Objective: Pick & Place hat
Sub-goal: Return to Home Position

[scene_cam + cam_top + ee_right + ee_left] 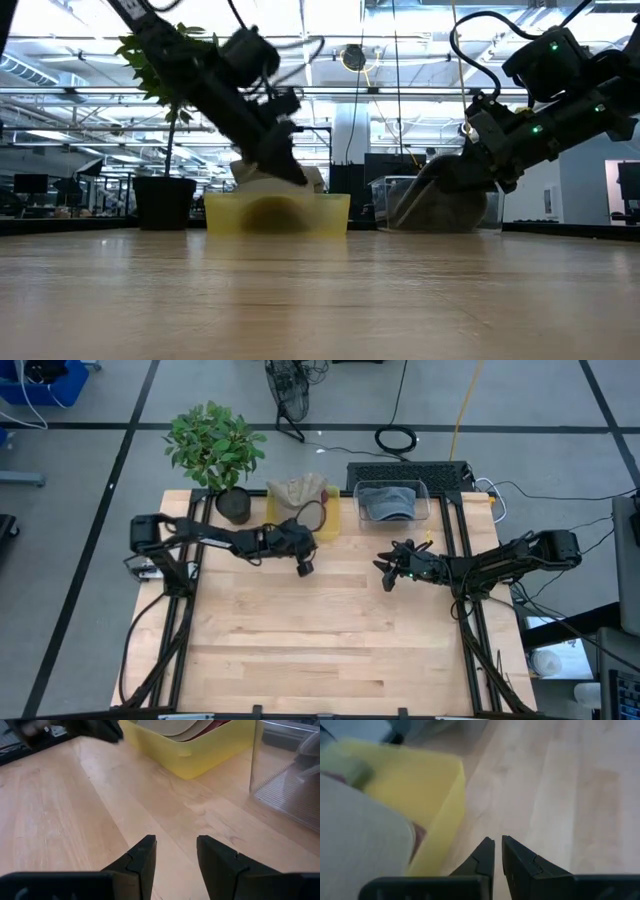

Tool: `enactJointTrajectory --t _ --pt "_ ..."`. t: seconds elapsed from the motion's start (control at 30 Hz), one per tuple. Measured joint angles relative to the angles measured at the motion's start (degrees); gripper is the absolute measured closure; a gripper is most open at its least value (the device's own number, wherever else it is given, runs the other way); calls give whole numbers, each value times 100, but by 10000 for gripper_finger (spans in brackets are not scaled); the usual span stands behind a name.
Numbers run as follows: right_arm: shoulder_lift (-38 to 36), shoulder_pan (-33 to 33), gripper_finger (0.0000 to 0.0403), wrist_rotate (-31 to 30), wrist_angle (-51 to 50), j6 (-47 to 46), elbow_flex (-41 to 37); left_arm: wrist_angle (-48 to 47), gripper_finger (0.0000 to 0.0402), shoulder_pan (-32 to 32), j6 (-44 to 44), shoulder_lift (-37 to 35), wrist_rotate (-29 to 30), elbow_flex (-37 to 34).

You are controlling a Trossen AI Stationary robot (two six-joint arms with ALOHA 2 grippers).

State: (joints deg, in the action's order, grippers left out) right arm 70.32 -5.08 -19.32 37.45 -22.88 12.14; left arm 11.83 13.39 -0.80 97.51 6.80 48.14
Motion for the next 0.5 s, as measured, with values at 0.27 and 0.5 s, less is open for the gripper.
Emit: enactJointTrajectory --t 0.27,0.5 --pt "-1 0 275 -1 62 83 0 -631 360 -434 51 -1098 7 4" --pt "-1 -2 275 223 692 287 0 -1152 360 -966 59 -2063 15 4"
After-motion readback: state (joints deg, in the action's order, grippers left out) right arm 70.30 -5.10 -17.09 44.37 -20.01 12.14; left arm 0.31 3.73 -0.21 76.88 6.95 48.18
